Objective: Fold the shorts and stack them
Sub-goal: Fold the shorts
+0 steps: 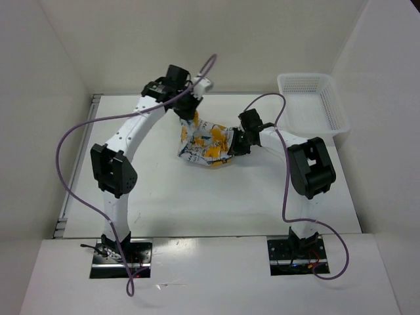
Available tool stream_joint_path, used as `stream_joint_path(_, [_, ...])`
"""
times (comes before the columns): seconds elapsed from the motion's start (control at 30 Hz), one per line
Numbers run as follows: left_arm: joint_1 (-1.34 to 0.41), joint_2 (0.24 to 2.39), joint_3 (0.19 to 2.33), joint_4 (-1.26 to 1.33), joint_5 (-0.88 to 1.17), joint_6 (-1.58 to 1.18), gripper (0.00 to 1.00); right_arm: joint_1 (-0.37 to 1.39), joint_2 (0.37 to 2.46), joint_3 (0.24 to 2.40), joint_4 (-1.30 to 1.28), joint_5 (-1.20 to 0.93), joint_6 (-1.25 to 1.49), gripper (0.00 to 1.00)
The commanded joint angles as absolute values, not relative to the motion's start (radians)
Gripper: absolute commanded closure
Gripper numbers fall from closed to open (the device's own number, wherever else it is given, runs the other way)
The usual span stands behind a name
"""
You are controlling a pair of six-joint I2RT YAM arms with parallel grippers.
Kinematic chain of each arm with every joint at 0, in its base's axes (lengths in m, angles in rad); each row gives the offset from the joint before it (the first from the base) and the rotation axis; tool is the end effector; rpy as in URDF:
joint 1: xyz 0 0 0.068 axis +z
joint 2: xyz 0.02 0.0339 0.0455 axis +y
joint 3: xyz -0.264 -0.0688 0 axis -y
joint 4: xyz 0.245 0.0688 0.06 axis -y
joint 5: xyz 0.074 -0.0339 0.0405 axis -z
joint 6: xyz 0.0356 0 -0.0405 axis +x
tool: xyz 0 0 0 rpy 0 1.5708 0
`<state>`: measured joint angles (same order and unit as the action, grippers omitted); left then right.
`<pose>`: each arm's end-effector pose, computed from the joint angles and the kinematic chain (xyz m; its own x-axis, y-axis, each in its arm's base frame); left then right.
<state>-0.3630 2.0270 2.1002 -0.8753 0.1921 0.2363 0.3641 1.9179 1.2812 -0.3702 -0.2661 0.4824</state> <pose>0.4201 -0.1668 0.3499 -0.5427 0.4519 -0.7080 0.6168 0.7866 0.0293 0.3708 0.1513 0.1728 -0.9200 0.1284 -0.3704 -0.0543 0.8940 0.4448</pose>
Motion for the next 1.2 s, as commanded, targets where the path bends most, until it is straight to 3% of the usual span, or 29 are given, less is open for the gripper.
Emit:
stream_joint_path(0.0, [-0.483, 2.019, 2.166, -0.933, 0.153, 0.339, 1.00, 0.376, 1.924, 1.331, -0.362, -0.244, 0.488, 0.95])
stream_joint_path(0.17, [-0.607, 2.037, 2.102, -0.922, 0.184, 0.383, 1.00, 0.376, 1.905, 1.299, -0.353, -0.235, 0.506, 0.95])
stream_joint_path(0.37, [-0.627, 2.025, 1.976, -0.887, 0.224, 0.341, 1.00, 0.376, 1.885, 1.255, -0.353, -0.235, 0.537, 0.95])
stream_joint_path(0.63, [-0.627, 2.002, 1.793, -0.758, 0.301, 0.236, 1.00, 0.376, 1.876, 1.264, -0.380, -0.215, 0.548, 0.84])
stream_joint_path(0.77, [-0.627, 2.026, 1.773, -0.719, 0.388, 0.154, 1.00, 0.376, 1.853, 1.264, -0.399, -0.224, 0.537, 0.61])
stream_joint_path(0.83, [-0.627, 2.049, 1.773, -0.700, 0.413, 0.130, 1.00, 0.376, 1.830, 1.255, -0.408, -0.224, 0.511, 0.54])
stream_joint_path(0.87, [-0.627, 2.049, 1.773, -0.699, 0.423, 0.108, 0.98, 0.376, 1.821, 1.255, -0.432, -0.224, 0.511, 0.42])
stream_joint_path(0.97, [-0.627, 2.068, 1.784, -0.690, 0.451, 0.081, 0.97, 0.339, 1.795, 1.246, -0.495, -0.224, 0.489, 0.25])
stream_joint_path(1.17, [-0.627, 2.068, 1.793, -0.690, 0.500, 0.061, 0.90, 0.229, 1.776, 1.328, -0.664, -0.187, 0.368, 0.15])
